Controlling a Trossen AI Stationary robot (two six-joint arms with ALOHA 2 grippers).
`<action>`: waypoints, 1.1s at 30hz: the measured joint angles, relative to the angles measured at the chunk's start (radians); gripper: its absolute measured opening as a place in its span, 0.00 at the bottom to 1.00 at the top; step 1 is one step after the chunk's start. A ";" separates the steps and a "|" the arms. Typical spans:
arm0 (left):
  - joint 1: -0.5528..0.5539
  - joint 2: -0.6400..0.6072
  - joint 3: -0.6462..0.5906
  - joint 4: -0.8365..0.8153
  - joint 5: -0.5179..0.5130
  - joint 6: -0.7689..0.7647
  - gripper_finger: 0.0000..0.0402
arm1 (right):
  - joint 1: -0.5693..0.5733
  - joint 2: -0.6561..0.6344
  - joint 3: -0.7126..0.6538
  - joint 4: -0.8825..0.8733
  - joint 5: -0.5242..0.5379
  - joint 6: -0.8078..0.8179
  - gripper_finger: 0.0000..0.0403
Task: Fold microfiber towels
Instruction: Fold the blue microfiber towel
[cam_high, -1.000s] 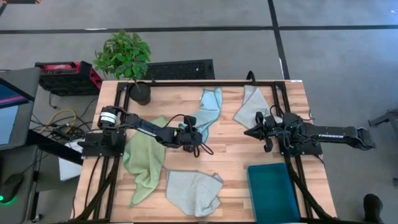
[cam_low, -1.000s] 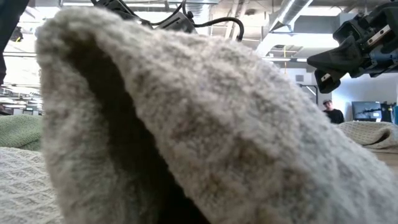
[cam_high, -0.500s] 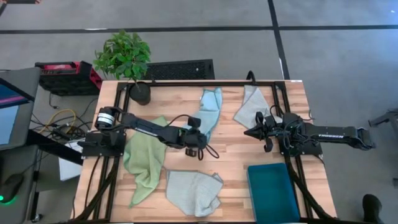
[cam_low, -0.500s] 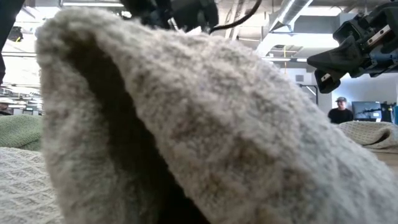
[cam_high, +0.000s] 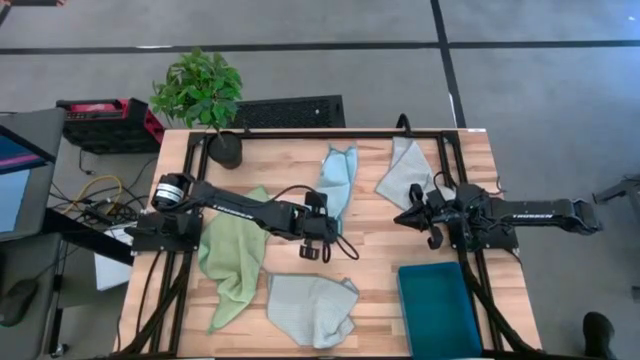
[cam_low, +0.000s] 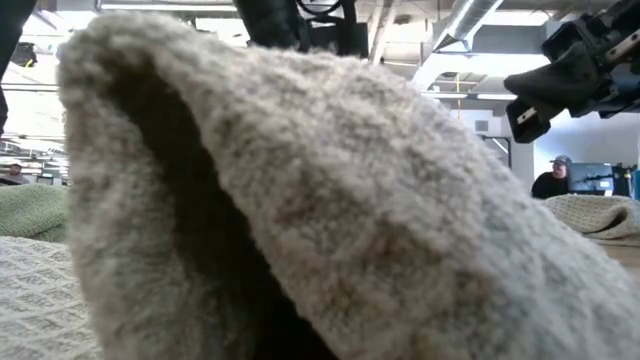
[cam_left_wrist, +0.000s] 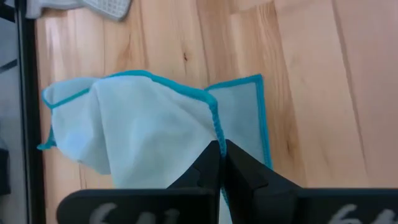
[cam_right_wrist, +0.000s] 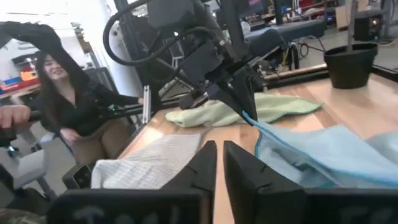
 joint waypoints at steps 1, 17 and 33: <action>-0.006 0.000 0.007 -0.005 0.000 -0.005 0.00 | 0.007 0.000 0.006 0.003 0.008 -0.005 0.16; -0.085 -0.048 0.114 -0.101 -0.005 -0.209 0.00 | 0.146 0.163 0.117 0.004 0.297 -0.386 0.21; -0.098 -0.070 0.125 -0.166 -0.064 -0.392 0.00 | 0.275 0.649 0.418 -0.043 0.363 -0.571 0.21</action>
